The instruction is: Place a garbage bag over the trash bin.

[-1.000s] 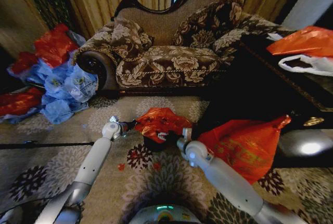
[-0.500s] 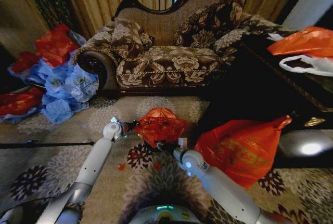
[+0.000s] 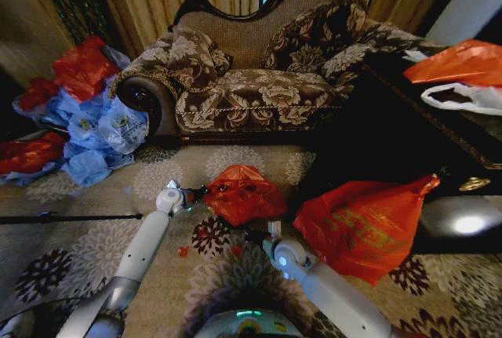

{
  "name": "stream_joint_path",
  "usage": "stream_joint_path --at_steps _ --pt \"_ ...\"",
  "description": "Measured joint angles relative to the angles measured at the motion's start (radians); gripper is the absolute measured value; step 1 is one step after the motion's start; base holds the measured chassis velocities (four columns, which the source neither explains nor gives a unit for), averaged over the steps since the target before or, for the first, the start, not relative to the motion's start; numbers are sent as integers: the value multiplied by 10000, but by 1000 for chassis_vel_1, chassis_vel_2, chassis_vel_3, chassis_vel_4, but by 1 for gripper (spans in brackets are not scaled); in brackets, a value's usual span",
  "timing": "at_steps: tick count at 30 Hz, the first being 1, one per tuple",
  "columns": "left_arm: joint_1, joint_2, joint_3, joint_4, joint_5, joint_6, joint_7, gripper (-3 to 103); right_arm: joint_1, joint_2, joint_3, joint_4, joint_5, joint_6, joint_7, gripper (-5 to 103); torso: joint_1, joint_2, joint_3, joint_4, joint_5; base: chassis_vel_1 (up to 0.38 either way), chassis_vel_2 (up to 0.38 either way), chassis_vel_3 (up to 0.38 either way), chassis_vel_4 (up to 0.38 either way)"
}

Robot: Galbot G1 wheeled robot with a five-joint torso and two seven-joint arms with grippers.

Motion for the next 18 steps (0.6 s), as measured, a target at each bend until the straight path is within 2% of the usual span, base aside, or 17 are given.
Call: stream_joint_path --at_steps 5,7,9,10,11,12,15,18 --pt "241 54 -54 -357 -41 -19 -1 0 -397 -248 463 410 -376 250 -191 0 0 -1 1 3 3 0 0 0 0" --pt "249 87 -87 -531 -152 -21 -39 0 -716 -724 1128 1586 -493 379 -299 0 0 0 0 -1 1 0 0 0 0" --pt "195 114 -94 -555 -228 -20 -61 0 -784 -1154 1421 2415 -285 376 -455 -2 -1 0 0 0 -2 0 0 0 0" --pt "195 114 -94 -555 -228 -20 -61 0 -784 -1154 1421 2415 -285 376 -455 -2 -1 0 0 0 -2 0 0 0 0" --pt "149 121 -115 -556 -258 -20 -69 0 -767 -1424 1527 2858 -168 389 -603 4 -1 0 0 -1 -2 0 0 0 0" --pt "96 124 -145 -556 -298 -21 -84 0 -553 -1739 1580 3361 -79 519 -874 15 -1 1 0 -2 -1 0 0 0 0" --pt "106 134 -143 -573 -307 -18 -92 0 -192 -1794 1523 3437 -72 599 -1008 20 0 1 0 -3 -2 0 0 0 0" --pt "242 169 -94 -695 -305 -9 -101 0 942 -1518 1103 2642 -316 764 -1344 31 0 0 1 3 0 0 0 0 0"
